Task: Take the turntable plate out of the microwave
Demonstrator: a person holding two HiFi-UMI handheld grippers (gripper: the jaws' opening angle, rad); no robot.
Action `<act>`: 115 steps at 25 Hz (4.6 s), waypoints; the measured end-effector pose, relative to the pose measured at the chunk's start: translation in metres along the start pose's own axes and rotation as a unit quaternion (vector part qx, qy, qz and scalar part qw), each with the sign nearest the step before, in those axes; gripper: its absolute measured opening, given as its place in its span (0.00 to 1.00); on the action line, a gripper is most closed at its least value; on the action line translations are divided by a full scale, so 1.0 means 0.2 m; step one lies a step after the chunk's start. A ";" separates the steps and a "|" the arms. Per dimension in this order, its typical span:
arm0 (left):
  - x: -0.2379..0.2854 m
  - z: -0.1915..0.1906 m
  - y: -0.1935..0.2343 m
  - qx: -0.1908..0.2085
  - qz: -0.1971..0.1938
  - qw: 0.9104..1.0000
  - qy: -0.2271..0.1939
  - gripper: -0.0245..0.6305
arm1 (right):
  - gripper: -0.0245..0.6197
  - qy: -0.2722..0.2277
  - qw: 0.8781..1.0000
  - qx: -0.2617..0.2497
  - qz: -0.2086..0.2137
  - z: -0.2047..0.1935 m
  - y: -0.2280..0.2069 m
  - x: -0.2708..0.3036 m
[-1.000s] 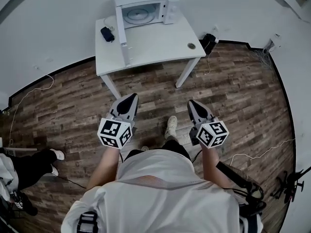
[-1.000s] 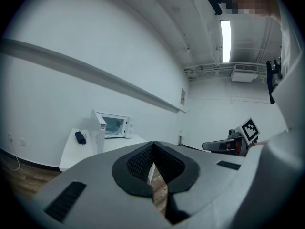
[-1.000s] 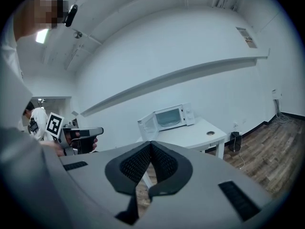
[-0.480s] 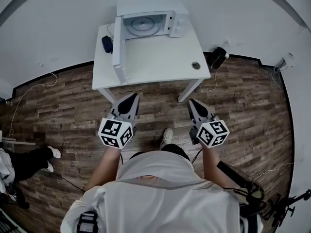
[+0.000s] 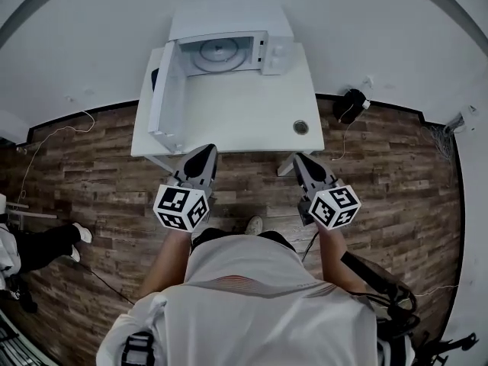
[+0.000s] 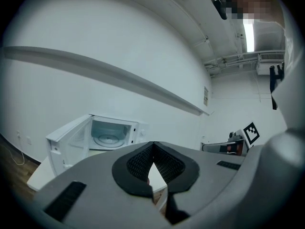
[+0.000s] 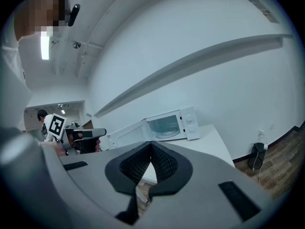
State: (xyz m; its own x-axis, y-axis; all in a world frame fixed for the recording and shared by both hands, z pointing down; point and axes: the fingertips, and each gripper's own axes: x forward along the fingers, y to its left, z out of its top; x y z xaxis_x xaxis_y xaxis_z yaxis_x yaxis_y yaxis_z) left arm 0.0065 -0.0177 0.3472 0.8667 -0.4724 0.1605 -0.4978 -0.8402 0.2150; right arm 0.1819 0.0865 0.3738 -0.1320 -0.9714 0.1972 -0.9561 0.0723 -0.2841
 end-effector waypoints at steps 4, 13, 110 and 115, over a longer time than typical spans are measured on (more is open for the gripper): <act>0.14 0.01 -0.05 0.011 0.005 1.000 0.010 0.05 | 0.04 -0.004 1.000 0.015 0.010 0.02 -0.15 0.05; 0.41 0.01 0.03 -0.002 0.021 1.000 0.020 0.05 | 0.04 0.015 0.999 0.042 0.012 -0.01 -0.39 0.20; 1.96 -0.68 1.62 -0.626 0.041 0.773 -0.091 0.33 | 0.33 0.082 0.793 0.594 0.111 -0.47 -0.84 2.67; 2.00 -0.65 1.61 -0.624 0.027 0.777 -0.078 0.28 | 0.33 0.075 0.778 0.613 0.115 -0.48 -0.82 2.67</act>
State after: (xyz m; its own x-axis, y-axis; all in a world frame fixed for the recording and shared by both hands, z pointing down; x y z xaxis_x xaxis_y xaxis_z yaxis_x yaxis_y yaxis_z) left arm 0.1884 -0.4418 0.6056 0.7885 -0.6060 0.1052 -0.0943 0.0499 0.9943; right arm 0.2439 -0.4226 0.6152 -0.3802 -0.9206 0.0892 0.0543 -0.1185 -0.9915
